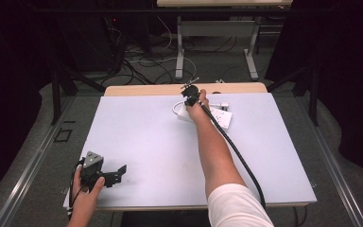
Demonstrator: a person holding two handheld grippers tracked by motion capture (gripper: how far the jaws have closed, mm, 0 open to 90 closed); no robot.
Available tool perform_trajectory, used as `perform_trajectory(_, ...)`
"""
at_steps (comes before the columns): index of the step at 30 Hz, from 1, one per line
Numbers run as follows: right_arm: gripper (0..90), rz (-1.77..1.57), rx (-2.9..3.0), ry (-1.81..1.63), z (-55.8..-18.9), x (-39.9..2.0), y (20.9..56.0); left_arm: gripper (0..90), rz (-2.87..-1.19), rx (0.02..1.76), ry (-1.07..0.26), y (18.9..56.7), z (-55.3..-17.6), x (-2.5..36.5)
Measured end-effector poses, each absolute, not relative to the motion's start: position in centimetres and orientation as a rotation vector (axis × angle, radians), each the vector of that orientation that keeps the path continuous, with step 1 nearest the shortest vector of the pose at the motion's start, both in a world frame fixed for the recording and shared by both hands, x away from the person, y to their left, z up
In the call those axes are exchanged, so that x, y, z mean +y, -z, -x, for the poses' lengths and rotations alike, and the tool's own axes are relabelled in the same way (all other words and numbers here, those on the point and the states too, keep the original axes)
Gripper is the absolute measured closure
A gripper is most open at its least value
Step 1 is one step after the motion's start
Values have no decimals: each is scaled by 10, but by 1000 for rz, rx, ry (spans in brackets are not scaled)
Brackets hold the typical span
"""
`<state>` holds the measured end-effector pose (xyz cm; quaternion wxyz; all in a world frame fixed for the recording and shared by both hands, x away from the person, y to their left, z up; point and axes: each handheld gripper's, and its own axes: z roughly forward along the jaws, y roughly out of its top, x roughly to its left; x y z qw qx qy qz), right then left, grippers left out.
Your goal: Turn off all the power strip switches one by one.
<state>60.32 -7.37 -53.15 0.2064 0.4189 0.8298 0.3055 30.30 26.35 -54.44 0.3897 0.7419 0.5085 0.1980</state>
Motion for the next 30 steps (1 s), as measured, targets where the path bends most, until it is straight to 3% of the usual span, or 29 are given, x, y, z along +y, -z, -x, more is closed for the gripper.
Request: perform_trajectory(30,900,-1241,2283,-927,-603,-77,530,14,-1881,1289,-497,544,-304,263)
